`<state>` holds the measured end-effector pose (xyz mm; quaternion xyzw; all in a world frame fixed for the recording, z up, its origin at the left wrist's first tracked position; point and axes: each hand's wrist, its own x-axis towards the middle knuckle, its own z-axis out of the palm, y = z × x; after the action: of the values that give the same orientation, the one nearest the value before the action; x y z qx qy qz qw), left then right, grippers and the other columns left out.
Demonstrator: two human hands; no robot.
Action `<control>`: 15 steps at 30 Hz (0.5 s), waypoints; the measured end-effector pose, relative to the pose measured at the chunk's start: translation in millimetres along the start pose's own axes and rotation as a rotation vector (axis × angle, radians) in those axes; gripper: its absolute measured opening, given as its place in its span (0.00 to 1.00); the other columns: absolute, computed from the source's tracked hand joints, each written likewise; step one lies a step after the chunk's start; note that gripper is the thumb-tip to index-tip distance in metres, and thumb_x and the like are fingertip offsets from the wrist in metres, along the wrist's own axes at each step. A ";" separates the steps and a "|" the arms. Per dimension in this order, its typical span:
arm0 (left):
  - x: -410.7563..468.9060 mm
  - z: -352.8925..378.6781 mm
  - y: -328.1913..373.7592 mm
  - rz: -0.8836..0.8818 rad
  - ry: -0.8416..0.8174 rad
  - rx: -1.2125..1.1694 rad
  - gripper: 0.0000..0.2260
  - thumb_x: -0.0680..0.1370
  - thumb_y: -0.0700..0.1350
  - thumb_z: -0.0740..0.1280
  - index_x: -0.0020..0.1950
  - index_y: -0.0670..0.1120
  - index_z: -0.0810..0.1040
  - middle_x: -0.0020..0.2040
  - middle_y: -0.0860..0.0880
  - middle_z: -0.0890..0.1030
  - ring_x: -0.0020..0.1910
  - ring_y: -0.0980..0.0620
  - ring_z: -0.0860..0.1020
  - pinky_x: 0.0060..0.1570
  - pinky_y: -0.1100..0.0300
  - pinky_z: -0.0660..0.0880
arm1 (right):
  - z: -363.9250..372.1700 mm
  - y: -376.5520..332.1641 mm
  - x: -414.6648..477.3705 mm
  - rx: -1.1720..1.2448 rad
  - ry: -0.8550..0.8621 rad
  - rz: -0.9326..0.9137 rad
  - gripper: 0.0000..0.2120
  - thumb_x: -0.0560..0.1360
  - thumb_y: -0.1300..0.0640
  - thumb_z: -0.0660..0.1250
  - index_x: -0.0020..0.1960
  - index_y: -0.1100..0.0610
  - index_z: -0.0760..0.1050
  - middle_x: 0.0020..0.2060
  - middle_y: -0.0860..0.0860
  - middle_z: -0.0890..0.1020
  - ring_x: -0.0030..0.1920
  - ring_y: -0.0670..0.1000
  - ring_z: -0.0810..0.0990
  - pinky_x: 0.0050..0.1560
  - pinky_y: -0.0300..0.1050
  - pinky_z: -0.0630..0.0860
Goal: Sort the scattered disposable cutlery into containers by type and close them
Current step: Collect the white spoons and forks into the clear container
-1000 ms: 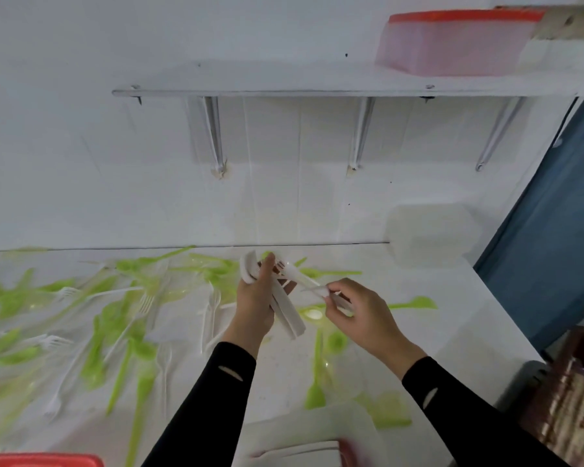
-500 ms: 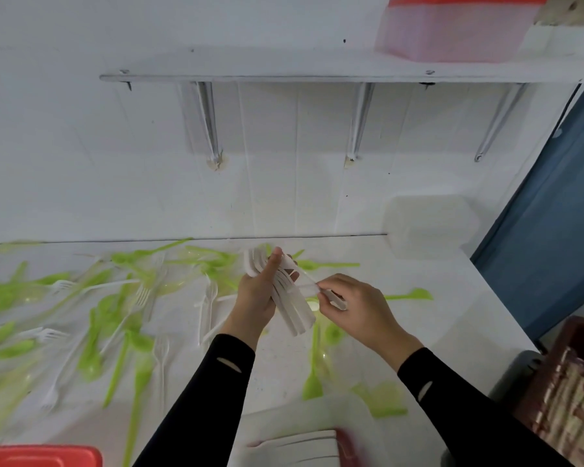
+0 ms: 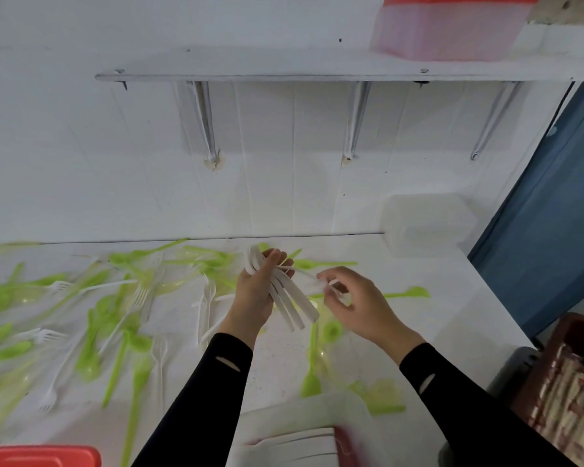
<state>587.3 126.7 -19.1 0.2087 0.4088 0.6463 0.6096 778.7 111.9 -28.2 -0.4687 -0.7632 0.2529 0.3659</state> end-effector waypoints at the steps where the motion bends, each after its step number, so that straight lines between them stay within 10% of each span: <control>1: -0.1 -0.9 1.2 0.019 -0.022 -0.001 0.05 0.79 0.39 0.67 0.53 0.40 0.76 0.48 0.43 0.82 0.46 0.46 0.83 0.47 0.53 0.81 | -2.1 -1.5 1.9 0.104 0.017 0.075 0.04 0.77 0.55 0.65 0.51 0.51 0.77 0.51 0.42 0.82 0.50 0.43 0.81 0.50 0.40 0.78; 9: -8.3 11.9 -4.8 0.023 -0.124 0.150 0.15 0.74 0.38 0.73 0.60 0.40 0.77 0.41 0.47 0.82 0.43 0.48 0.81 0.48 0.56 0.79 | -14.1 -5.8 10.9 0.600 -0.111 0.505 0.10 0.82 0.57 0.61 0.45 0.58 0.78 0.40 0.48 0.81 0.49 0.50 0.81 0.63 0.44 0.74; 15: -6.1 7.1 -2.8 0.072 -0.129 0.192 0.15 0.73 0.45 0.75 0.57 0.42 0.80 0.48 0.47 0.83 0.46 0.49 0.80 0.47 0.57 0.77 | -12.9 -9.4 8.9 0.634 -0.094 0.487 0.08 0.81 0.57 0.64 0.58 0.51 0.78 0.43 0.49 0.83 0.47 0.47 0.82 0.50 0.37 0.76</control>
<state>595.6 122.6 -15.7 0.3220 0.4207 0.6110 0.5882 781.4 116.5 -10.6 -0.4877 -0.5299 0.5762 0.3865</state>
